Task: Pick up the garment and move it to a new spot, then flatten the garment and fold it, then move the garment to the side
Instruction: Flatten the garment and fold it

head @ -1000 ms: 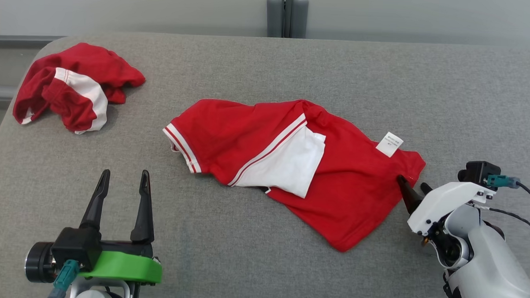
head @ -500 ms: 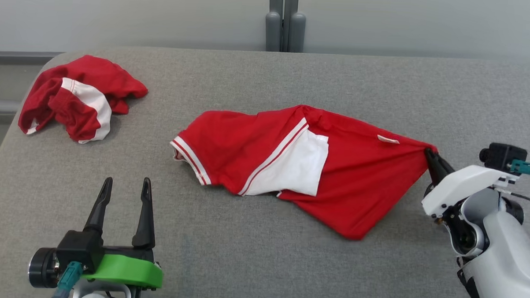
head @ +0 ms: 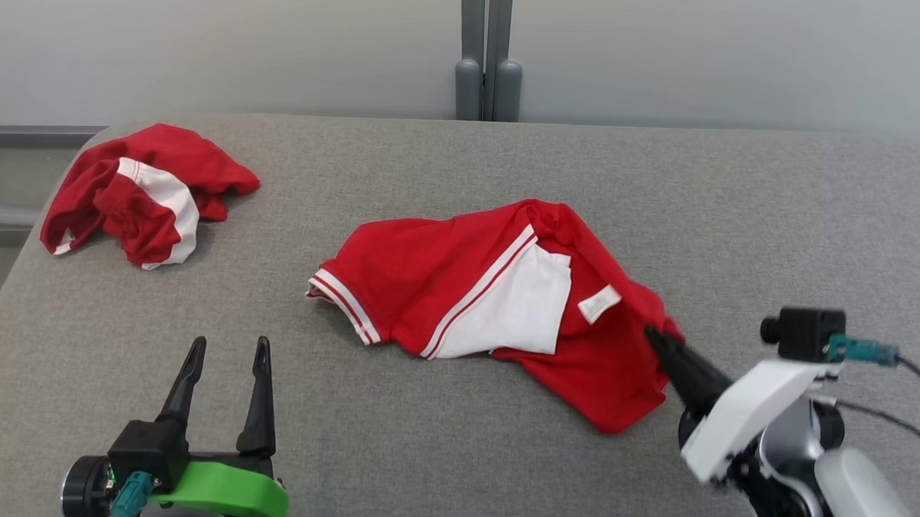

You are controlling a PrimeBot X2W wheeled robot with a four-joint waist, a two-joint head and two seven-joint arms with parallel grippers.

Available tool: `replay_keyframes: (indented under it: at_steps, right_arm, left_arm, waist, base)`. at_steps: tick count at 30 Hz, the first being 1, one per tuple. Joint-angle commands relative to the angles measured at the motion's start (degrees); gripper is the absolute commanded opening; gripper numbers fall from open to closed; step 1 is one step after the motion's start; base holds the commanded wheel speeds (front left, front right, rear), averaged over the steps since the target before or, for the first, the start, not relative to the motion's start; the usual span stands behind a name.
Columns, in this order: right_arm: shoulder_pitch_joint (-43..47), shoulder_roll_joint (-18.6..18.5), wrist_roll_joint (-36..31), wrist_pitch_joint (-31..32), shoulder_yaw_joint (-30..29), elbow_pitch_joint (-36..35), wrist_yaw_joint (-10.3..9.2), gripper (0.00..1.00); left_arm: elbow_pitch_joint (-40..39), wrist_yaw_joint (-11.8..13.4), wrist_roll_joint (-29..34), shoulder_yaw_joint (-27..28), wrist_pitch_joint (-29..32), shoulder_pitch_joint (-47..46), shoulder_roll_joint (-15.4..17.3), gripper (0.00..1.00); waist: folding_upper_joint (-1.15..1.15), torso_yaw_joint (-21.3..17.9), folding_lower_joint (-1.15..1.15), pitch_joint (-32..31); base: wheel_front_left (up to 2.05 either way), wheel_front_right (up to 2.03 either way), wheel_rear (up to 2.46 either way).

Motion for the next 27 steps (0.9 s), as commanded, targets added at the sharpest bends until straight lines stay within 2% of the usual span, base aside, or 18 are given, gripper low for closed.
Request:
replay_keyframes:
  at_steps: [1,5,8,14,15,16,17,23,27]
  right_arm:
    - [3.6,-0.8,0.2,2.2,1.0,-2.3,0.02,0.00]
    - [12.2,-0.7,1.3,8.5,3.2,-7.3,0.03,0.00]
    - [16.4,-1.0,1.0,11.7,3.4,-8.3,0.03,0.00]
    - [17.1,-0.7,-0.1,12.1,1.9,-5.8,0.03,0.00]
    - [16.9,-0.6,-0.5,12.1,1.7,-5.0,0.02,0.05]
    - [16.7,-0.6,-0.9,12.3,1.7,-4.4,0.03,0.82]
    - [16.2,-0.5,-1.4,12.6,1.8,-3.4,0.03,1.00]
    - [15.6,-1.2,-1.0,13.8,-0.1,-2.5,0.03,1.00]
    - [15.2,-2.2,-1.8,12.3,-4.7,-4.8,0.03,1.00]
  left_arm:
    - [0.2,0.2,-0.2,0.3,0.0,0.8,0.0,1.00]
    - [0.4,0.3,-0.3,0.5,0.0,0.6,0.0,1.00]
    - [0.5,0.3,-0.4,0.6,0.0,0.2,-0.1,1.00]
    - [0.9,0.2,-0.7,0.6,0.0,-0.7,-0.2,1.00]
    - [1.0,0.2,-0.7,0.6,0.0,-0.8,-0.2,1.00]
    - [1.1,0.2,-0.7,0.6,0.0,-0.9,-0.3,1.00]
    - [1.2,0.1,-0.8,0.5,0.0,-1.0,-0.3,1.00]
    - [1.5,0.2,-0.8,0.8,0.0,-0.4,-0.4,1.00]
    - [1.2,0.2,-0.4,0.9,0.0,0.3,-0.4,1.00]
  waist:
    - [0.00,-0.3,0.00,0.1]
    - [0.00,-0.6,0.00,0.4]
    - [0.00,-0.9,0.00,0.7]
    - [0.00,-1.4,0.00,1.3]
    - [0.00,-1.5,0.00,1.3]
    - [0.00,-1.5,0.00,1.3]
    - [0.00,-1.6,0.00,1.3]
    - [0.00,-2.4,0.00,0.4]
    - [0.00,-3.0,0.00,-0.5]
  base:
    - [0.00,0.00,0.00]
    - [0.00,0.00,0.00]
    - [0.00,0.00,0.00]
    - [0.00,0.00,0.00]
    - [0.00,0.00,0.00]
    - [0.00,0.00,0.00]
    - [0.00,0.00,0.00]
    - [0.00,0.00,0.00]
    - [0.00,0.00,0.00]
